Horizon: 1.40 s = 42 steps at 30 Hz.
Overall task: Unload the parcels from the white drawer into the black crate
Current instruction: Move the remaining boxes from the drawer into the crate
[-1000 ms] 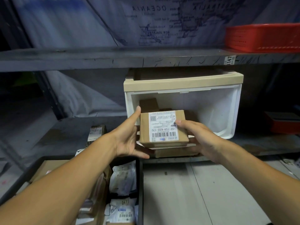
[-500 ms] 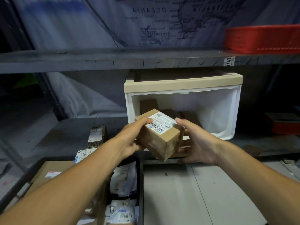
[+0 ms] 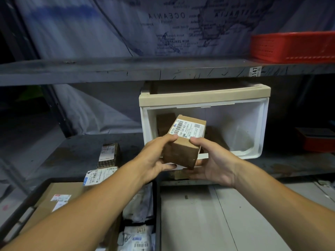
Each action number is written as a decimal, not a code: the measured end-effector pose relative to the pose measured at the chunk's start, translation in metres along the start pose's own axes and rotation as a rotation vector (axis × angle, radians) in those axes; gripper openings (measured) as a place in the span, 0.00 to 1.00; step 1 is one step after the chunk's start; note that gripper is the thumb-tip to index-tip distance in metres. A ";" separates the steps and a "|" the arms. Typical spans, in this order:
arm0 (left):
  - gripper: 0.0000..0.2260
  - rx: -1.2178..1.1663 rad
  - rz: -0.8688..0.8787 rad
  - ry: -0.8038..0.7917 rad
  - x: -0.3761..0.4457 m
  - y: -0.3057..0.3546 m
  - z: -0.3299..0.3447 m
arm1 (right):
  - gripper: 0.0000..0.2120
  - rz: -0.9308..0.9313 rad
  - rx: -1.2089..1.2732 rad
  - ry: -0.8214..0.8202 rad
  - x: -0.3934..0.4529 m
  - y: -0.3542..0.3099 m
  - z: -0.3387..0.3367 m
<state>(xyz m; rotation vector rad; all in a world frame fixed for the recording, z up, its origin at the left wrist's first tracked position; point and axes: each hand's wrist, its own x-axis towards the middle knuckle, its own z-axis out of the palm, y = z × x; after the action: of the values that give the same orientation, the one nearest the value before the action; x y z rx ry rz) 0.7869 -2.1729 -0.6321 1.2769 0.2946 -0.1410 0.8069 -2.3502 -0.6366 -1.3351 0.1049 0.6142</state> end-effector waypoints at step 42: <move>0.11 0.105 0.110 0.317 -0.027 0.019 -0.103 | 0.18 0.032 -0.011 -0.126 0.025 0.014 0.064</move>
<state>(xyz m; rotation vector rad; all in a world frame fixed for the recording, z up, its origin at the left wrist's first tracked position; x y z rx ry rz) 0.7519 -2.0709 -0.6332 1.4163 0.4923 0.1434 0.8034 -2.2801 -0.6428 -1.3043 0.0211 0.7254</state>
